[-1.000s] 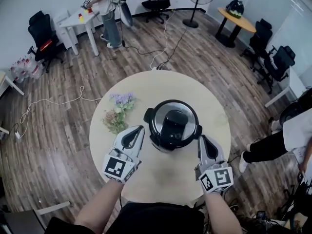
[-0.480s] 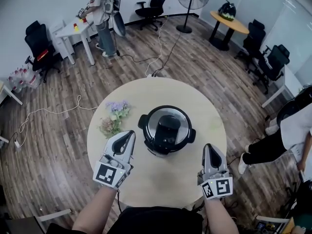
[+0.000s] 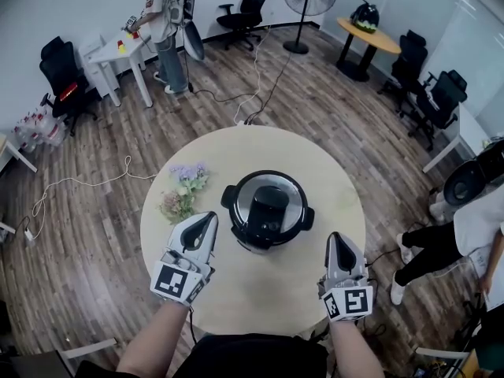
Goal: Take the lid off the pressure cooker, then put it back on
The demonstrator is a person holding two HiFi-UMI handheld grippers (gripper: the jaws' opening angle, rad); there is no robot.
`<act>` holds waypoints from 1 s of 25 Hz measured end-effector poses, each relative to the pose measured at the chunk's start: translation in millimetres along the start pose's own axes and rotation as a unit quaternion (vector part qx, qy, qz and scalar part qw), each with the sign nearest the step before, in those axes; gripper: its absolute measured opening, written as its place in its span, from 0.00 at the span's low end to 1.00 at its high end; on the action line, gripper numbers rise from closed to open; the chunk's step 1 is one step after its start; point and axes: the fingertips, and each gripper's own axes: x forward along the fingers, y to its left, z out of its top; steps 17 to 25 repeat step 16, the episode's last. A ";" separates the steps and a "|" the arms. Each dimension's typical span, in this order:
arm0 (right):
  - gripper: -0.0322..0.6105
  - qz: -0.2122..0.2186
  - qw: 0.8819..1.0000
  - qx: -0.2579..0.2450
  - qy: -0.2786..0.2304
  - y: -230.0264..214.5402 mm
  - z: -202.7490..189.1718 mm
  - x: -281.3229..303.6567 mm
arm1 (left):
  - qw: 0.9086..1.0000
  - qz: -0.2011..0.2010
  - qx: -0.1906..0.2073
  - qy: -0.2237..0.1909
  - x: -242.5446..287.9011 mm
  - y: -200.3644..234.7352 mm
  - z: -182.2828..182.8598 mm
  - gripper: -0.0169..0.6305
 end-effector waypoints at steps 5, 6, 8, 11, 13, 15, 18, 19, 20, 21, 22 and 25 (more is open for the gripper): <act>0.06 0.000 1.000 -0.002 -0.002 0.8 0.7 -0.2 | 1.000 0.001 0.001 0.003 0.9 0.6 -0.6 0.03; 0.06 -0.001 1.000 -0.002 -0.001 0.8 0.8 -0.4 | 1.000 0.001 0.000 0.003 0.9 0.5 -0.4 0.03; 0.06 -0.002 1.000 -0.001 0.002 0.7 0.5 -0.9 | 1.000 0.001 -0.001 0.004 0.7 0.1 -0.1 0.03; 0.06 -0.003 1.000 0.000 0.005 0.1 -1.4 -1.8 | 1.000 0.001 -0.005 0.005 1.1 -1.1 -1.9 0.03; 0.06 -0.003 1.000 -0.001 0.005 -0.6 -3.0 -2.1 | 1.000 0.001 -0.006 0.005 1.6 -2.4 -3.9 0.03; 0.06 -0.004 1.000 -0.001 0.006 -1.7 -4.4 -2.4 | 1.000 0.001 -0.007 0.006 2.1 -3.7 -5.7 0.03; 0.06 -0.004 1.000 -0.001 0.007 -2.3 -5.2 -2.6 | 1.000 0.002 -0.007 0.006 2.2 -4.4 -6.6 0.03; 0.06 -0.004 1.000 -0.001 0.007 -2.3 -5.2 -2.6 | 1.000 0.002 -0.007 0.006 2.2 -4.4 -6.6 0.03; 0.06 -0.004 1.000 -0.001 0.007 -2.3 -5.2 -2.6 | 1.000 0.002 -0.007 0.006 2.2 -4.4 -6.6 0.03; 0.06 -0.004 1.000 -0.001 0.007 -2.3 -5.2 -2.6 | 1.000 0.002 -0.007 0.006 2.2 -4.4 -6.6 0.03; 0.06 -0.004 1.000 -0.001 0.007 -2.3 -5.2 -2.6 | 1.000 0.002 -0.007 0.006 2.2 -4.4 -6.6 0.03; 0.06 -0.004 1.000 -0.001 0.007 -2.3 -5.2 -2.6 | 1.000 0.002 -0.007 0.006 2.2 -4.4 -6.6 0.03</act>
